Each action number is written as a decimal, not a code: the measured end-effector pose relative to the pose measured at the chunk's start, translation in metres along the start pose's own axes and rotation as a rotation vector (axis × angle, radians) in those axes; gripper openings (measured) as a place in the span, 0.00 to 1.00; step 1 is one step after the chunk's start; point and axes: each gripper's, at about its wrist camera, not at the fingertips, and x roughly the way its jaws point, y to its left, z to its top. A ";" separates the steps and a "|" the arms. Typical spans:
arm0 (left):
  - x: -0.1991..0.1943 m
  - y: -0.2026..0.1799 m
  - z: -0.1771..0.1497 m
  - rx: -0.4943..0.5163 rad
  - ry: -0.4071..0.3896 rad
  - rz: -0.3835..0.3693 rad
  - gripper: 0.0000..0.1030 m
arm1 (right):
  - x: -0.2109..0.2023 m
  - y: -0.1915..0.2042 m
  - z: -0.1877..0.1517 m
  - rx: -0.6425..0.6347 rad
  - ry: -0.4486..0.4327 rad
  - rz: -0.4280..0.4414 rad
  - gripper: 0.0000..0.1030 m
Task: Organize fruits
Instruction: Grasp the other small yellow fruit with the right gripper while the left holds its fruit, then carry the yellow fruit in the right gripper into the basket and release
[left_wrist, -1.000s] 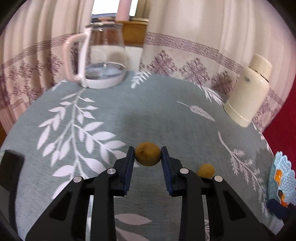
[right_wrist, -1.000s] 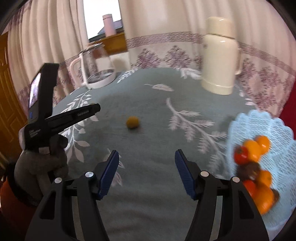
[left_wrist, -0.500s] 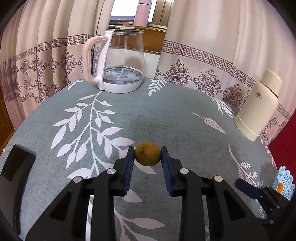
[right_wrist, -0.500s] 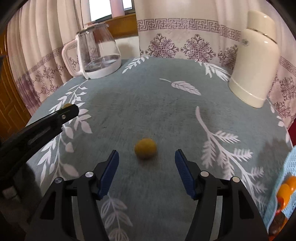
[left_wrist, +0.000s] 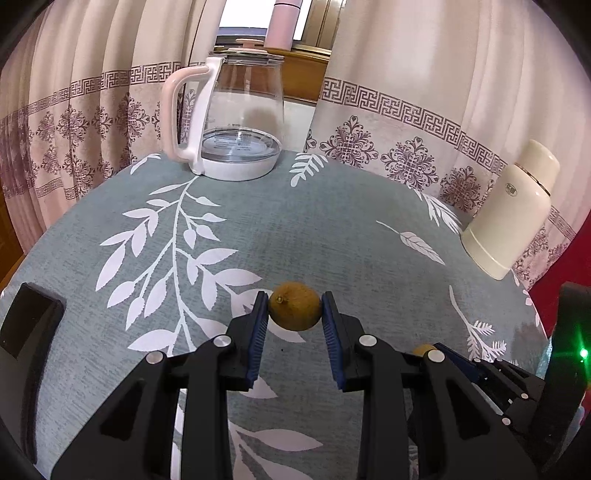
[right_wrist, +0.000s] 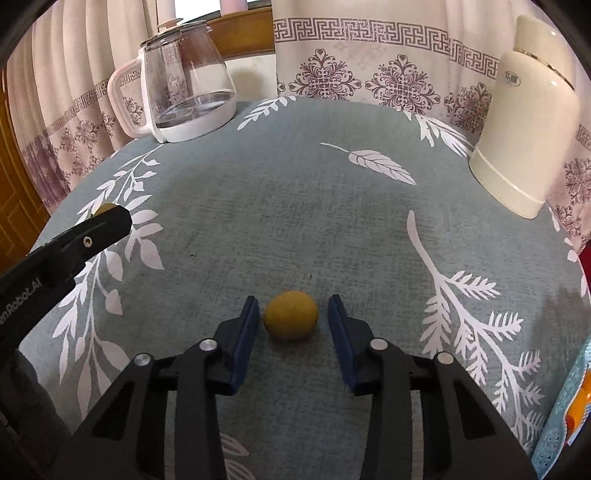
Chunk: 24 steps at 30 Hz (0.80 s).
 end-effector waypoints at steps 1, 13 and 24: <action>0.000 -0.001 0.000 0.002 0.001 -0.001 0.29 | 0.000 0.000 0.000 -0.004 0.000 -0.003 0.32; -0.001 -0.003 -0.001 0.005 0.004 -0.014 0.29 | -0.022 -0.002 -0.012 0.005 -0.025 -0.018 0.28; -0.004 -0.011 -0.003 0.028 0.001 -0.032 0.29 | -0.066 -0.022 -0.028 0.079 -0.073 -0.029 0.28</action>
